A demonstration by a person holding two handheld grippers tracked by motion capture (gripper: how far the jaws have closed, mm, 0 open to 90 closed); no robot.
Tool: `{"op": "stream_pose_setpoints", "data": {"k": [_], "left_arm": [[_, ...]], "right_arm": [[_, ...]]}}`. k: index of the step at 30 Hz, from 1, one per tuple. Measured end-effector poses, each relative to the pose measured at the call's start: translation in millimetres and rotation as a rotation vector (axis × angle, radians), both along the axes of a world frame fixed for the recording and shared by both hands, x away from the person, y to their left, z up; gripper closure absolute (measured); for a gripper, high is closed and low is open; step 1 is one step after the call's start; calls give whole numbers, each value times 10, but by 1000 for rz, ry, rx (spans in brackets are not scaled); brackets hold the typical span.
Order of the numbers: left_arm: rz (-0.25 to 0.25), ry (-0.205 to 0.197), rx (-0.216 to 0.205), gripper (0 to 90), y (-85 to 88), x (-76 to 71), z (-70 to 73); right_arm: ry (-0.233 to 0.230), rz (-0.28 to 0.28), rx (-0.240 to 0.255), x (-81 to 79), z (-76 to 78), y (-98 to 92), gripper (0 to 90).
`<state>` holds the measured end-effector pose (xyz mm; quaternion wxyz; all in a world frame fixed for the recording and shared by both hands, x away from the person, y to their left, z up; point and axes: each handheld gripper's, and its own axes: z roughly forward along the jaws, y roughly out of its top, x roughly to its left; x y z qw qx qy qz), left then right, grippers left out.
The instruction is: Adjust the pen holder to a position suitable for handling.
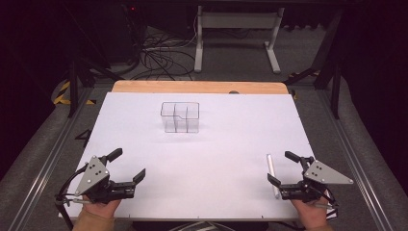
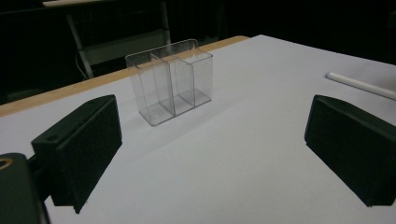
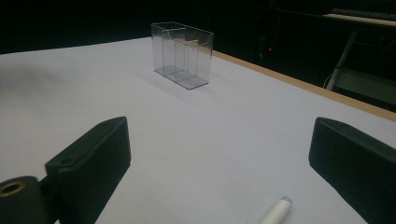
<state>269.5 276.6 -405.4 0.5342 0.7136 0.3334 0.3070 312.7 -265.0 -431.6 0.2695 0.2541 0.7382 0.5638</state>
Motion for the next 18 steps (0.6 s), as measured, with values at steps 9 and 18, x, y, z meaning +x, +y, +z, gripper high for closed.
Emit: {"op": "stream_pose_setpoints", "data": {"k": [9, 18], "left_arm": [[-65, 1, 40, 70, -87, 150, 133], [-135, 19, 45, 99, -202, 375, 264]], "right_arm": [[12, 3, 7, -6, -20, -17, 59], [29, 4, 8, -33, -47, -32, 61]]}}
